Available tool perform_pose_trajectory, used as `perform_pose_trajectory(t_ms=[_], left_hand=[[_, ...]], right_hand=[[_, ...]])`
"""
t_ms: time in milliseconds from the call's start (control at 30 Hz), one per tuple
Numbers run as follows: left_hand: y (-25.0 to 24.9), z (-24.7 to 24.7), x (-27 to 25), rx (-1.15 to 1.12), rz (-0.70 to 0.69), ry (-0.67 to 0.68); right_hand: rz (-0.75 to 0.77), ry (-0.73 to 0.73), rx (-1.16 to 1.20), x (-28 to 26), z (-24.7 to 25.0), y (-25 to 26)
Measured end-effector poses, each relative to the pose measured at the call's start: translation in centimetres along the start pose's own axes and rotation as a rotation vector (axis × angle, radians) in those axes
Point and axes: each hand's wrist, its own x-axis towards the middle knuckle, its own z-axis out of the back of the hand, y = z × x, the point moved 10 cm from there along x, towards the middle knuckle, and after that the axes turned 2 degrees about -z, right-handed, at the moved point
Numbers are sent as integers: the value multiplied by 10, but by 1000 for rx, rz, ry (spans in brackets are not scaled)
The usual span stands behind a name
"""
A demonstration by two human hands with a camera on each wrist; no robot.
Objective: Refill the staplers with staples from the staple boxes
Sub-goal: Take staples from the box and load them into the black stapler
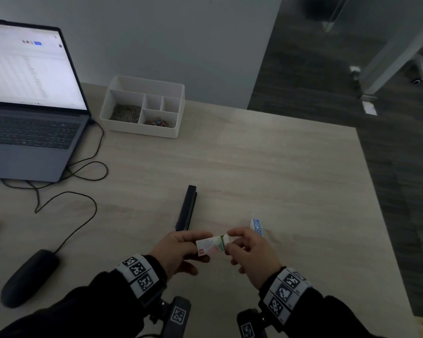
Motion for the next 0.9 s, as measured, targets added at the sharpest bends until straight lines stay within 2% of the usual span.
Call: perform_pose_trajectory(t_ms=[100, 333, 600, 767, 900], left_hand=[[1, 0, 0, -38, 17, 11], [-7, 0, -1, 105, -54, -7], [-10, -1, -3, 142, -53, -2], [-9, -10, -3, 202, -45, 72], [-11, -20, -2, 347, -68, 110]], right_hand=[[15, 4, -30, -1, 0, 2], [39, 5, -156, 5, -4, -1], [31, 7, -144, 5, -4, -2], [57, -39, -75, 5, 2, 4], [84, -14, -71, 6, -3, 10]])
